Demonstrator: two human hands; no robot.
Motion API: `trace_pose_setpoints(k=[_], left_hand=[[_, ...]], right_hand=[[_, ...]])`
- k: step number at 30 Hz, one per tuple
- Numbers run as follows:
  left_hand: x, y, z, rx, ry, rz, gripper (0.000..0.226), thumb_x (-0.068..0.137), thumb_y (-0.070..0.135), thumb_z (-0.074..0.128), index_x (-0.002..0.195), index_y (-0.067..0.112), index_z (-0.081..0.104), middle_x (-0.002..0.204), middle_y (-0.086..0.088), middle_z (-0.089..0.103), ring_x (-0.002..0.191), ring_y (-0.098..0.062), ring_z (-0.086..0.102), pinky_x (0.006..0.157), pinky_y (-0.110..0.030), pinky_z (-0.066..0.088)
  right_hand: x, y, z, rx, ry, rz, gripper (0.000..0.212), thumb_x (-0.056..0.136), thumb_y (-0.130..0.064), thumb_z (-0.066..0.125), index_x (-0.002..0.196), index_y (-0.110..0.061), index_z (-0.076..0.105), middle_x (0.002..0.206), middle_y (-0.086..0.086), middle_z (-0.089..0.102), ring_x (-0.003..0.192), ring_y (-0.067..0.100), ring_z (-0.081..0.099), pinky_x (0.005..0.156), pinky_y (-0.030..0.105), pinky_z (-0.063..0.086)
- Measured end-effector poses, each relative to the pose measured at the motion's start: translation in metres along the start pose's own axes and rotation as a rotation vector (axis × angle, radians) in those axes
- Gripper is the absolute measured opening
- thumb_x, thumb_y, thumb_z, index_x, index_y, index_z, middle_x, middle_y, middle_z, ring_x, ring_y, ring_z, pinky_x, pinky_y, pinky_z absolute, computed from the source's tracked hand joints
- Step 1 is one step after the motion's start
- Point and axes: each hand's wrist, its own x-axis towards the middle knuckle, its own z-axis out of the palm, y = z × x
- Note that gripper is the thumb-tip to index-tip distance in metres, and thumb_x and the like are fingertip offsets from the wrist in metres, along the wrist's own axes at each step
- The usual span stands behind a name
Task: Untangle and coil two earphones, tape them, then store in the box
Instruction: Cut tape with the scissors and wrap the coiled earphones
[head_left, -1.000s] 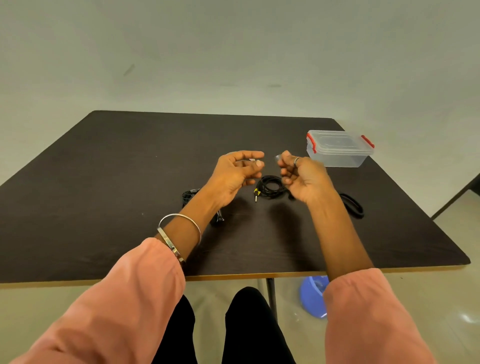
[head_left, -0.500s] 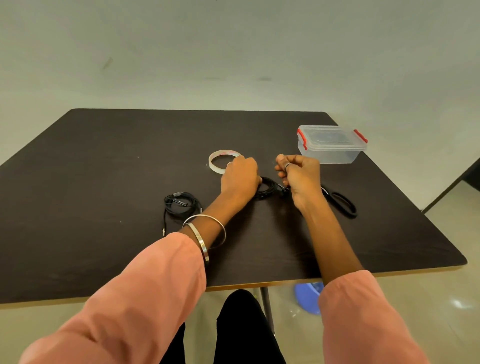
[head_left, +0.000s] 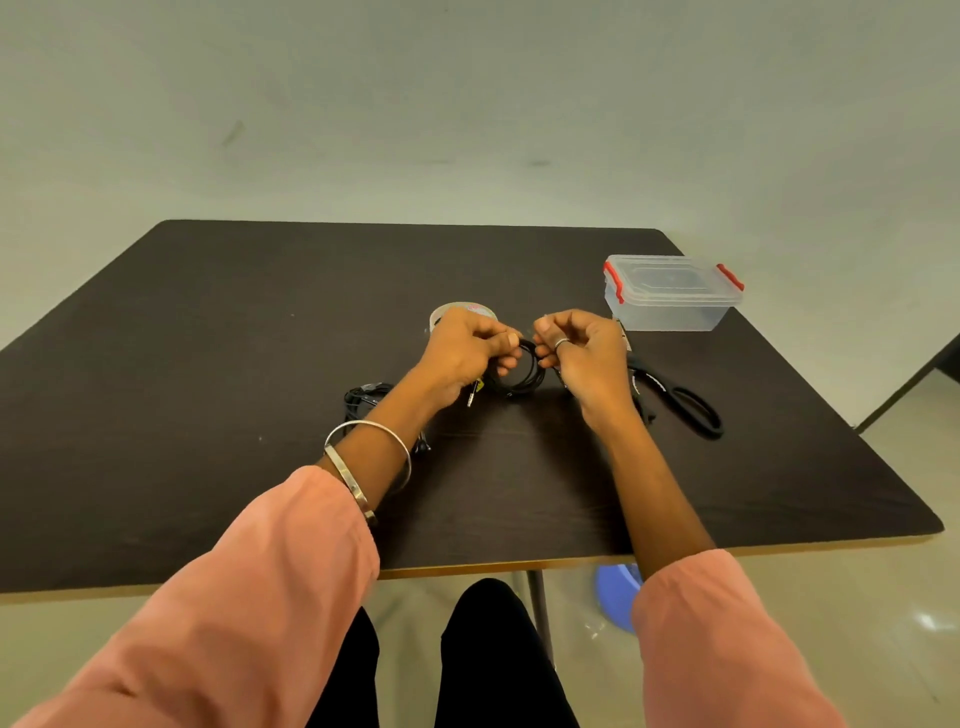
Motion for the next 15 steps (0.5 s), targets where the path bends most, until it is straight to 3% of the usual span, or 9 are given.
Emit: trace_pose_setpoints(k=[7,9,12,15], left_hand=[[-0.005,0.001,-0.007,-0.328,-0.032,-0.187,0.017,0.091,0.000,0.057,0.102,-0.009,0.067,0.085,-0.018,0.070,0.072,-0.019,0.068,0.067,-0.026,0.060],[-0.007,0.003,-0.006,-0.370,-0.037,-0.200,0.014,0.092,-0.002,0.056,0.098,-0.008,0.066,0.081,-0.017,0.069,0.068,-0.018,0.068,0.066,-0.026,0.059],[-0.008,0.004,-0.006,-0.421,-0.032,-0.213,0.013,0.091,-0.004,0.055,0.097,-0.011,0.065,0.079,-0.017,0.067,0.065,-0.017,0.067,0.065,-0.026,0.059],[-0.010,0.005,-0.007,-0.452,-0.030,-0.237,0.013,0.091,-0.004,0.055,0.097,-0.011,0.065,0.078,-0.016,0.067,0.064,-0.017,0.066,0.065,-0.027,0.058]], right_hand=[[-0.002,0.009,0.001,-0.201,-0.043,-0.165,0.011,0.091,-0.013,0.062,0.092,-0.016,0.072,0.086,-0.004,0.070,0.081,0.011,0.066,0.074,0.034,0.057],[-0.003,0.010,0.002,-0.243,-0.045,-0.230,0.011,0.090,-0.013,0.064,0.095,-0.013,0.073,0.089,-0.004,0.068,0.084,0.008,0.064,0.076,0.030,0.056],[-0.005,0.010,0.002,-0.317,-0.051,-0.360,0.011,0.088,-0.010,0.066,0.096,-0.011,0.074,0.089,0.000,0.066,0.080,0.003,0.058,0.072,0.013,0.046],[-0.005,0.011,0.001,-0.364,-0.086,-0.433,0.015,0.088,-0.010,0.065,0.099,-0.011,0.074,0.091,0.003,0.066,0.082,0.009,0.058,0.071,0.011,0.044]])
